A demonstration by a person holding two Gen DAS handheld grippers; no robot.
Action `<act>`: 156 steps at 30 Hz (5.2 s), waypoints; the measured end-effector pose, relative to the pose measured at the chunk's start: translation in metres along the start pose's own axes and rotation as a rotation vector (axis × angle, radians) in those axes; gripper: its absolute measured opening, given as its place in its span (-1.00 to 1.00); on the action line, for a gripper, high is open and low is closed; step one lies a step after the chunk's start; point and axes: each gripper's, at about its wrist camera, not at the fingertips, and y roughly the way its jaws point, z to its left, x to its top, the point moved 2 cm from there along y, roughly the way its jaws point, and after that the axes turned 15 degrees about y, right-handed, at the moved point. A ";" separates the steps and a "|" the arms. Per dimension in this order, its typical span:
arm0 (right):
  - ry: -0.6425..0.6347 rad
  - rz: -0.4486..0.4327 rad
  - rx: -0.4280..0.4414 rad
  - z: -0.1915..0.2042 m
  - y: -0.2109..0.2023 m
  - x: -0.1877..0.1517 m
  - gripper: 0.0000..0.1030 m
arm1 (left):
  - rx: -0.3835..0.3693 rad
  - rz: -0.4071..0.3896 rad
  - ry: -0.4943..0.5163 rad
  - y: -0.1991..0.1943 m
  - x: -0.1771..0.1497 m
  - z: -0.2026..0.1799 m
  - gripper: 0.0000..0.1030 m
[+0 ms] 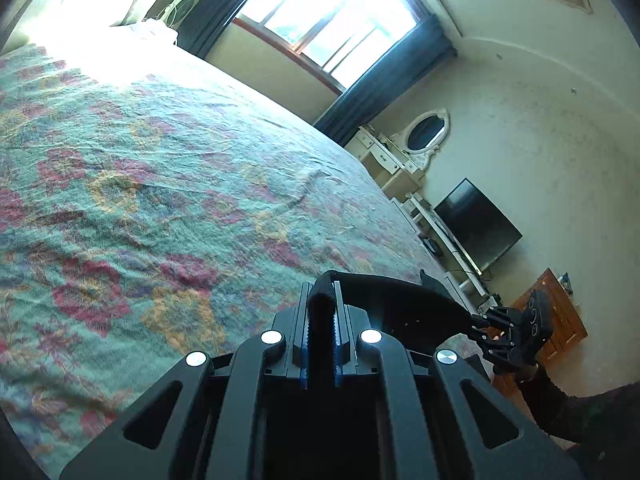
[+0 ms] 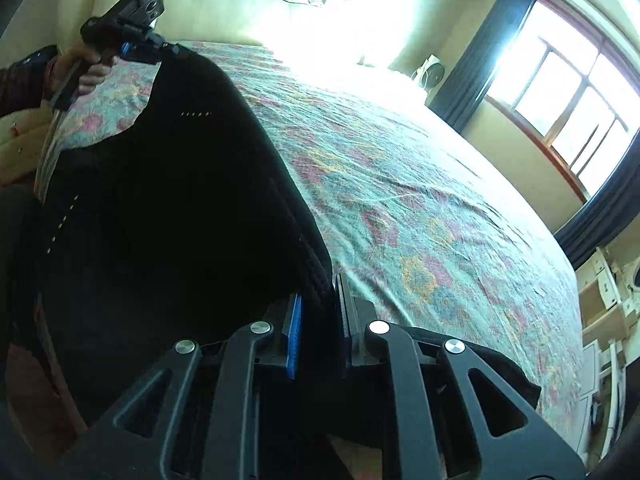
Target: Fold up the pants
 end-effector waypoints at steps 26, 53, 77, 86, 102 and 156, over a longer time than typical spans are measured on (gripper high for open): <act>1.428 0.114 0.366 -0.069 -0.004 -0.151 0.35 | 0.225 -0.089 -0.756 -0.058 -0.199 -0.082 0.09; 1.417 0.032 0.168 -0.083 -0.030 -0.151 -0.65 | 0.388 -0.026 -0.740 -0.028 -0.198 -0.076 -0.81; 1.100 0.260 -0.376 -0.249 0.036 -0.104 0.36 | 0.386 -0.019 -0.439 -0.062 -0.173 -0.145 -0.79; 1.042 0.510 -0.418 -0.284 0.114 -0.130 -0.31 | 0.174 0.175 -0.414 0.043 -0.182 -0.201 -0.78; 1.536 -0.146 -0.155 -0.295 -0.190 -0.313 -0.85 | -0.134 0.304 -0.263 0.172 -0.171 -0.311 -0.43; 2.004 -0.275 0.111 -0.276 -0.164 -0.427 0.07 | -0.076 0.186 -0.750 0.232 -0.215 -0.350 0.54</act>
